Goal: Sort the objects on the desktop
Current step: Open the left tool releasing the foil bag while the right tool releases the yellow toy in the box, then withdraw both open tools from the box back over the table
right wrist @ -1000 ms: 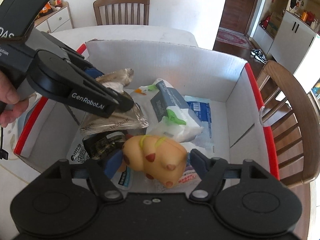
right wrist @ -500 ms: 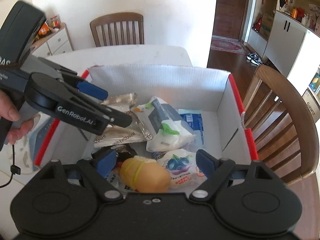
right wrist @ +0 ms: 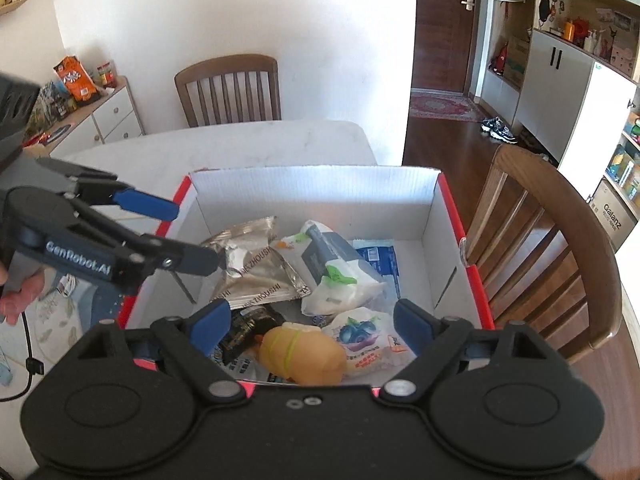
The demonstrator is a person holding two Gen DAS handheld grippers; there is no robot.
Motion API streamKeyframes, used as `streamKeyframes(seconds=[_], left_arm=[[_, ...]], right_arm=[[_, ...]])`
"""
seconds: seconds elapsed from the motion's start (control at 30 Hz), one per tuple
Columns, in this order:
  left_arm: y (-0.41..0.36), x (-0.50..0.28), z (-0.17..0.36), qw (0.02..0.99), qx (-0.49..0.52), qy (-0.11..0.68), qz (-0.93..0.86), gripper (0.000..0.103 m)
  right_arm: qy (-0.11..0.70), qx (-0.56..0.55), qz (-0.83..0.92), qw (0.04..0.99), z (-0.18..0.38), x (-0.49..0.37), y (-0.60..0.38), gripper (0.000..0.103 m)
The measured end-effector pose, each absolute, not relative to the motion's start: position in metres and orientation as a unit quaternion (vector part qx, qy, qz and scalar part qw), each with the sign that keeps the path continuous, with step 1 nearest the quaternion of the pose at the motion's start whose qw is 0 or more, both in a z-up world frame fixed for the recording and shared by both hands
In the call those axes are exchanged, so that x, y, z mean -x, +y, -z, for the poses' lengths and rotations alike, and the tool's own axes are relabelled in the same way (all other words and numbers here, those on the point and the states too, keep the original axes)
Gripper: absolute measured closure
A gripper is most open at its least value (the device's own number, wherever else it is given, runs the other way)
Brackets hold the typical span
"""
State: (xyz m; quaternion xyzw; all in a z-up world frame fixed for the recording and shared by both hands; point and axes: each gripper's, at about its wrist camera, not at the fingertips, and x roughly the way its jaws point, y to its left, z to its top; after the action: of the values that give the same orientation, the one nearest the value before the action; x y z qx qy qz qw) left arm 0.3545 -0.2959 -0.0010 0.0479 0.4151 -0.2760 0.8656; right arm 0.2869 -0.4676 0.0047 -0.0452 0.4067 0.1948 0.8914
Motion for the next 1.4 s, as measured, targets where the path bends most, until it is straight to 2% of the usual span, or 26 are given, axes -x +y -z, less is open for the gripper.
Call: streamKeyframes(seconds=[0.8, 0.97, 1.4], left_arm=[[-0.212, -0.247, -0.006, 0.878, -0.023, 0.369, 0.304, 0.018], [-0.186, -0.225, -0.003, 0.879, -0.016, 0.367, 0.303, 0.003], [-0.09, -0.167, 0.011, 0.898, -0.015, 0.364, 0.245, 0.001]], right_arm=[[0.381, 0.023, -0.164, 0.91, -0.027, -0.227, -0.409, 0.011], [0.379, 0.026, -0.169, 0.909, -0.029, -0.217, -0.381, 0.011], [0.38, 0.038, -0.203, 0.902, -0.016, -0.203, -0.288, 0.011]])
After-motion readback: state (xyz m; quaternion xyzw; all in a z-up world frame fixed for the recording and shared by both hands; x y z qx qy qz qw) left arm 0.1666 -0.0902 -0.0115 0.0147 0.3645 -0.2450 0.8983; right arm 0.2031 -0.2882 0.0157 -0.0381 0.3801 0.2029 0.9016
